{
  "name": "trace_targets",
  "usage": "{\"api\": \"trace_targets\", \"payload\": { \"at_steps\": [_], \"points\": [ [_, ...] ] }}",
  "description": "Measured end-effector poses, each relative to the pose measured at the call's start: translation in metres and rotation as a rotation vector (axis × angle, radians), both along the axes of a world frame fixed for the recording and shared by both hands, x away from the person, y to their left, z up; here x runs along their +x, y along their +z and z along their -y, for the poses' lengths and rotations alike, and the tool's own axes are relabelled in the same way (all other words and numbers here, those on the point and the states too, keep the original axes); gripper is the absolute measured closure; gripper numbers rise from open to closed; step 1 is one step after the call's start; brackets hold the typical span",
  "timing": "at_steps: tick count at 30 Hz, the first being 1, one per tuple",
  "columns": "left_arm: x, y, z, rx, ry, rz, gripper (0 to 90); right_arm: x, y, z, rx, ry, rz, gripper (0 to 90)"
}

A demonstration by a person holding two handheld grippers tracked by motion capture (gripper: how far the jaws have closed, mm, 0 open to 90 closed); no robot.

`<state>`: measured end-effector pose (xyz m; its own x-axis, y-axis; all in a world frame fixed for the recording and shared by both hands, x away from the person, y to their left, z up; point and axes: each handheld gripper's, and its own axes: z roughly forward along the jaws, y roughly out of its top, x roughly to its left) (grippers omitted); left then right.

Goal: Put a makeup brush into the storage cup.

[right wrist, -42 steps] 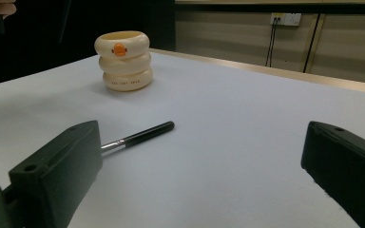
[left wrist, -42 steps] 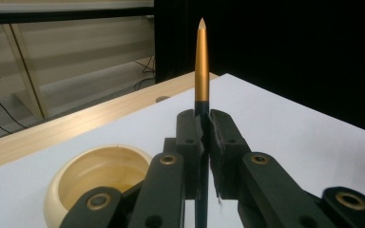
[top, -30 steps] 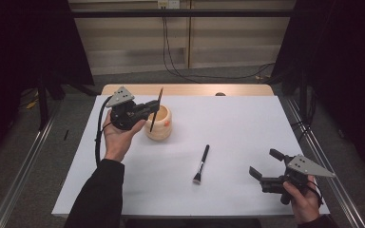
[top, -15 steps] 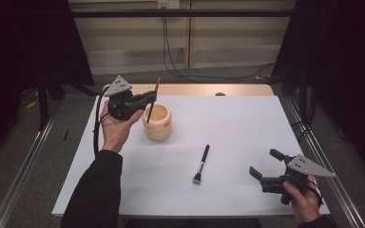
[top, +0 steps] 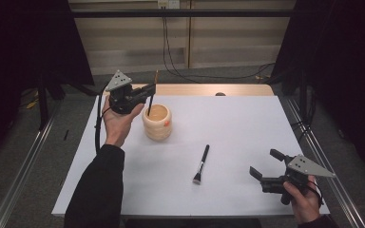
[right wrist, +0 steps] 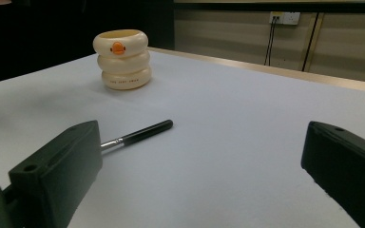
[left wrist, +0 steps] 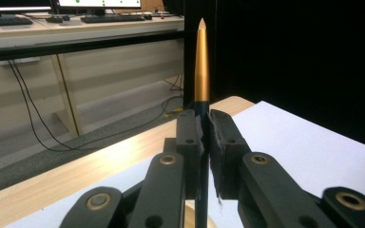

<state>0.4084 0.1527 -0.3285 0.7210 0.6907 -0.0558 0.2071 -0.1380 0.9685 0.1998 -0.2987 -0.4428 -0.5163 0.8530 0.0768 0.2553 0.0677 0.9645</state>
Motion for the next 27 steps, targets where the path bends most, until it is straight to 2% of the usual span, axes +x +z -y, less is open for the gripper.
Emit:
{"api": "trace_targets", "payload": {
  "at_steps": [2, 4, 6, 11, 13, 14, 16, 18, 19, 24, 25, 27],
  "points": [
    [0.002, -0.002, 0.001, 0.009, 0.014, 0.001, 83.5, 0.0, 0.0, 0.0, -0.001, -0.001, 0.0, 0.0],
    [0.005, -0.003, 0.001, 0.004, 0.002, -0.009, 83.5, 0.0, 0.0, 0.0, -0.003, 0.002, 0.002, 0.0],
    [0.006, -0.003, 0.002, 0.009, 0.021, -0.014, 83.5, 0.0, 0.0, 0.0, -0.004, 0.0, 0.001, 0.0],
    [0.008, -0.006, 0.003, -0.003, 0.006, -0.019, 83.5, 0.0, 0.0, 0.0, -0.002, -0.002, -0.002, 0.0],
    [0.008, -0.007, 0.004, 0.013, 0.011, -0.022, 83.5, 0.0, 0.0, 0.0, -0.001, -0.003, -0.001, 0.0],
    [0.01, -0.008, 0.005, 0.004, -0.001, -0.019, 83.5, 0.0, 0.0, 0.001, 0.0, -0.003, 0.0, 0.0],
    [0.011, -0.01, 0.007, 0.013, -0.002, -0.02, 83.5, 0.0, 0.0, 0.0, 0.001, -0.004, 0.0, 0.0],
    [0.013, -0.014, 0.01, -0.003, 0.018, -0.036, 83.5, 0.0, 0.0, 0.0, 0.001, -0.004, 0.001, 0.0],
    [0.014, -0.016, 0.011, 0.013, 0.023, -0.039, 83.5, 0.0, 0.0, 0.0, -0.006, 0.001, 0.002, 0.0],
    [0.017, -0.024, 0.015, 0.013, 0.023, -0.055, 83.5, -0.001, 0.0, 0.001, 0.0, -0.001, 0.0, 0.0],
    [0.019, -0.025, 0.014, 0.021, 0.003, -0.055, 83.4, -0.001, 0.0, 0.001, -0.002, 0.0, 0.001, 0.0],
    [0.02, -0.028, 0.014, 0.018, 0.027, -0.073, 83.4, -0.001, 0.0, 0.001, 0.001, -0.002, -0.001, 0.0]
  ]
}}
